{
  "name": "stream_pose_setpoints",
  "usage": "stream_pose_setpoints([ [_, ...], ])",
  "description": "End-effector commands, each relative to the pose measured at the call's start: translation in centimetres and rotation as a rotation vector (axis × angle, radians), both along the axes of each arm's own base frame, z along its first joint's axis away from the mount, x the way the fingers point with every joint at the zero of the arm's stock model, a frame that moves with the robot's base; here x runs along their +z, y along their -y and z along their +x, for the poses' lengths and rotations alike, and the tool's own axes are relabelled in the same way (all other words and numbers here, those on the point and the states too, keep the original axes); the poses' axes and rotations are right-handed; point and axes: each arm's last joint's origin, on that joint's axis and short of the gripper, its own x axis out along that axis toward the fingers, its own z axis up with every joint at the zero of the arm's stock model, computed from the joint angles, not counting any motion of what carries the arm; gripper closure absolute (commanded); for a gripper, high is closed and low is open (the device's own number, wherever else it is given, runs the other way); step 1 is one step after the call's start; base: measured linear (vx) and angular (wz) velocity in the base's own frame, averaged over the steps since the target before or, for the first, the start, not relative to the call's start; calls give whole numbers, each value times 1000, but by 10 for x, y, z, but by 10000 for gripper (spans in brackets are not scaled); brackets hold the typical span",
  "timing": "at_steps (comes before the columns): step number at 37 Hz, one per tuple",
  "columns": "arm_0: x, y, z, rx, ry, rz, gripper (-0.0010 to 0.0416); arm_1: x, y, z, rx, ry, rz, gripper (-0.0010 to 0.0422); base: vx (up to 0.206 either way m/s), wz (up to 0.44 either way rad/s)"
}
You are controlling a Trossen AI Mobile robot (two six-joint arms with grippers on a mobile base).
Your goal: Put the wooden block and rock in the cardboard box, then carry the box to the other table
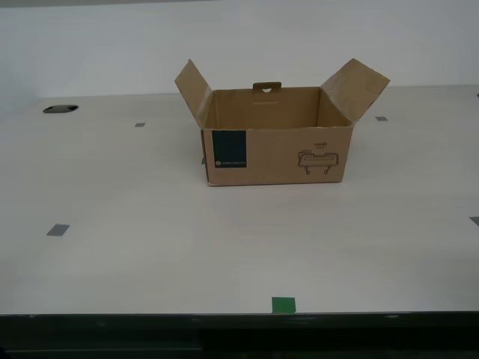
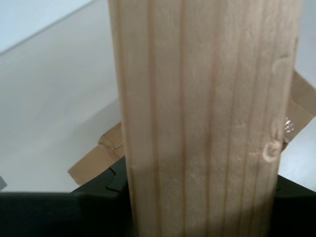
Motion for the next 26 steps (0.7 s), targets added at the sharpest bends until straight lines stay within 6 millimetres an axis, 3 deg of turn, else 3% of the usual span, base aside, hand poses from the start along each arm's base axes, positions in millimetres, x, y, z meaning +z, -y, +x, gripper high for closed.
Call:
stream_pose_setpoints([
  [1,-5,-1,1,9,-6,4,407,-10,3,0,-44,-13,-36,413,0,0],
  [13,-40,-4,3,41,-40,25,406,-29,-6,-16,-54,87,-146,413,0,0],
  [26,-76,-9,3,102,-48,97,406,-81,-18,-39,-18,68,-183,413,0,0],
])
